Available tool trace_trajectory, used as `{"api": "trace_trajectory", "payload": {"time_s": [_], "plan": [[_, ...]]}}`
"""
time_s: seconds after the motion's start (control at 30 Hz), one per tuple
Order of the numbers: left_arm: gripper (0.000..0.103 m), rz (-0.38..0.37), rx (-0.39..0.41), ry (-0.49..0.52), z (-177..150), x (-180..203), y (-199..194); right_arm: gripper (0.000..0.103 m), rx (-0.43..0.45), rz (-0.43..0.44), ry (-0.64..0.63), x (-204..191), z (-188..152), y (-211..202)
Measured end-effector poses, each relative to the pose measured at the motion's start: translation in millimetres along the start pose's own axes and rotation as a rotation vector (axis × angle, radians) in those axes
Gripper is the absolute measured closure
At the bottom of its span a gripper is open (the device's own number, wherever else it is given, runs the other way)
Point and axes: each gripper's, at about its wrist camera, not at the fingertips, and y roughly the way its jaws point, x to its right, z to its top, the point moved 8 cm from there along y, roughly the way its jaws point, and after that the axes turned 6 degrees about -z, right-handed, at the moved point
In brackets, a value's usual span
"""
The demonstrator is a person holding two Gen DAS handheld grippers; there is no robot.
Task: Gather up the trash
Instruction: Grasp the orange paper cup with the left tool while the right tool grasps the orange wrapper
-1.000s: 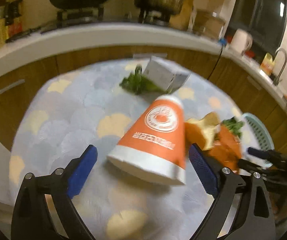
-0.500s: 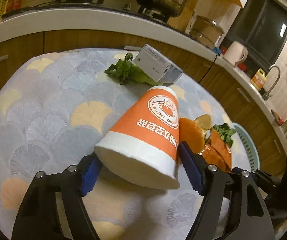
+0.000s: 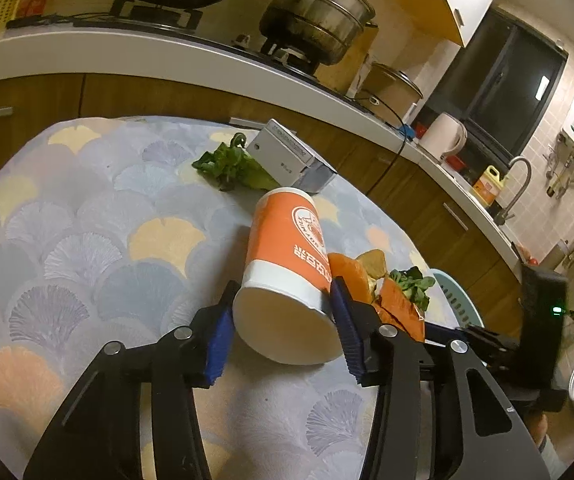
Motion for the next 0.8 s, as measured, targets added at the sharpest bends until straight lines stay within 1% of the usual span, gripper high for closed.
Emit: {"api": "trace_trajectory", "payload": {"time_s": [0.1, 0.17, 0.23, 0.3, 0.37, 0.4, 0.43, 0.47, 0.53, 0.6, 0.73, 0.8], "plan": [[0.055, 0.008, -0.018, 0.005, 0.0, 2.2, 5.2, 0.034, 0.022, -0.058, -0.037, -6.3, 1.4, 2.0], [0.050, 0.023, -0.041, 0.007, -2.3, 3.4, 11.9, 0.035, 0.030, -0.060, -0.038, -7.9, 1.0, 1.4], [0.049, 0.034, -0.064, 0.001, -4.1, 3.9, 19.7, 0.039, 0.038, -0.055, -0.035, -7.5, 1.0, 0.4], [0.050, 0.040, -0.071, -0.006, -3.2, 5.0, 24.8, 0.045, 0.047, -0.058, -0.038, -8.9, 1.6, -0.6], [0.055, 0.043, -0.080, -0.008, -4.2, 6.9, 29.1, 0.062, 0.061, -0.062, -0.052, -12.4, 1.1, -4.1], [0.056, 0.045, -0.080, 0.000, -4.4, 9.6, 30.4, 0.065, 0.071, -0.071, -0.068, -15.1, 1.8, -5.2], [0.059, 0.057, -0.076, 0.012, -4.8, 11.7, 30.0, 0.071, 0.082, -0.080, -0.083, -17.6, 1.2, -6.8], [0.062, 0.070, -0.072, 0.025, -5.1, 13.9, 29.1, 0.074, 0.095, -0.088, -0.096, -19.5, 1.2, -8.4], [0.064, 0.085, -0.053, 0.034, -5.4, 16.8, 23.5, 0.075, 0.121, -0.097, -0.112, -22.0, 1.1, -15.0], [0.064, 0.086, -0.019, 0.032, -2.8, 19.7, 11.8, 0.076, 0.155, -0.081, -0.117, -24.1, 0.8, -27.2], [0.064, 0.051, 0.039, 0.038, 6.3, 33.4, -12.6, 0.076, 0.227, -0.044, -0.088, -16.6, 4.7, -57.8], [0.063, 0.036, 0.070, 0.054, 12.8, 45.1, -24.3, 0.076, 0.258, -0.044, -0.065, -7.1, 8.9, -72.3]]}}
